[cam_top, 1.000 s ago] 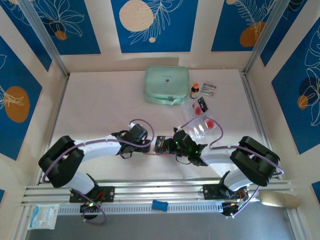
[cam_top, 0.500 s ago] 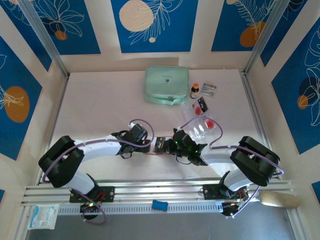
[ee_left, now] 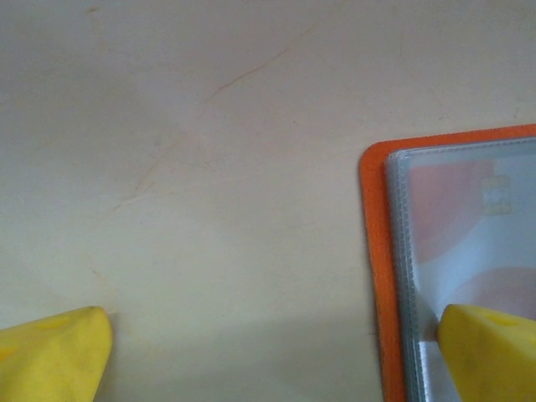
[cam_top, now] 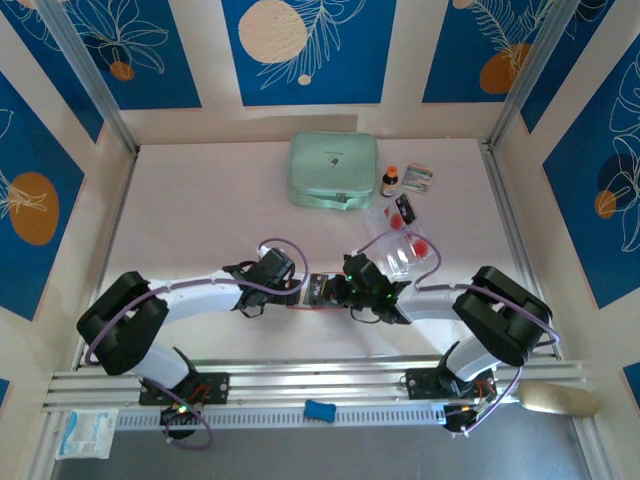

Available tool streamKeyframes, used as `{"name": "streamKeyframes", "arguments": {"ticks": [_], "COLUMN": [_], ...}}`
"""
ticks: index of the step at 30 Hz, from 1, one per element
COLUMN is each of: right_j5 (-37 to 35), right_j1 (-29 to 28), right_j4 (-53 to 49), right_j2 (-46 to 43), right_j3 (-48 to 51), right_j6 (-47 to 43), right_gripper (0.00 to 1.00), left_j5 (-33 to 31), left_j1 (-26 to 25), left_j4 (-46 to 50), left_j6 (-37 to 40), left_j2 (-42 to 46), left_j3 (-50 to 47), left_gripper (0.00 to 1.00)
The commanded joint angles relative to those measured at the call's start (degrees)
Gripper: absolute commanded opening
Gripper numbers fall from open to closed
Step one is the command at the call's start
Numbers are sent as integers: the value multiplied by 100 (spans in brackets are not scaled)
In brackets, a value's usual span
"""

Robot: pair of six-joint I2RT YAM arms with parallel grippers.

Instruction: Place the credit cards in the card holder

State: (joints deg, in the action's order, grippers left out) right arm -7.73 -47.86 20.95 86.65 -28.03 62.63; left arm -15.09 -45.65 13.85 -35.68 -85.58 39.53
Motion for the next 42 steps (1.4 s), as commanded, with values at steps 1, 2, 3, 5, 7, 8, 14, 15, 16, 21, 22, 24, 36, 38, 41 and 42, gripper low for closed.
{"name": "streamKeyframes", "arguments": {"ticks": [1, 2, 3, 5, 7, 8, 14, 15, 16, 21, 22, 24, 36, 38, 41, 42], "right_j5": [212, 242, 268, 338, 419, 445, 524, 531, 541, 668, 703, 769, 1105, 1116, 1057, 1016], "right_j1": [39, 47, 61, 83, 109, 116, 215, 226, 241, 312, 312, 308, 240, 298, 423, 463], "right_j4": [-385, -406, -441, -451, -456, -460, -559, -599, -638, -739, -740, -725, -967, -1239, -1708, -1854], "right_j2": [165, 193, 220, 272, 317, 326, 198, 163, 131, 177, 221, 350, 891, 745, 366, 255], "right_j3": [-92, -114, -127, -154, -177, -182, -126, -124, -124, -232, -269, -364, -819, -901, -998, -1037], "right_j6": [-23, -20, -32, -32, -45, -42, -97, -114, -143, -232, -247, -256, -376, -520, -767, -842], "right_gripper": [0, 0, 0, 0, 0, 0, 0, 0, 0, 0, 0, 0, 12, 26, 35, 36], "left_j5": [-100, -97, -95, -92, -96, -95, -117, -113, -108, -111, -114, -102, -24, -18, -24, -16], "left_j1": [55, 56, 49, 55, 51, 51, 51, 52, 55, 51, 52, 53, 49, 53, 79, 98], "left_j4": [224, 211, 211, 199, 197, 197, 189, 189, 189, 158, 157, 149, 138, 192, 321, 352], "left_j6": [-34, -27, -27, -27, -31, -27, -33, -20, -13, -18, -22, -34, -30, -14, 0, 8], "left_j2": [20, 18, 7, 6, 6, 6, 6, -1, -2, -24, -29, -37, 13, 87, 261, 320], "left_j3": [-156, -156, -156, -156, -156, -156, -166, -165, -164, -171, -173, -174, -94, -28, 78, 107], "left_gripper": [100, 100, 100, 100, 100, 100, 100, 100, 100, 100, 100, 100, 100, 100, 100, 100]}}
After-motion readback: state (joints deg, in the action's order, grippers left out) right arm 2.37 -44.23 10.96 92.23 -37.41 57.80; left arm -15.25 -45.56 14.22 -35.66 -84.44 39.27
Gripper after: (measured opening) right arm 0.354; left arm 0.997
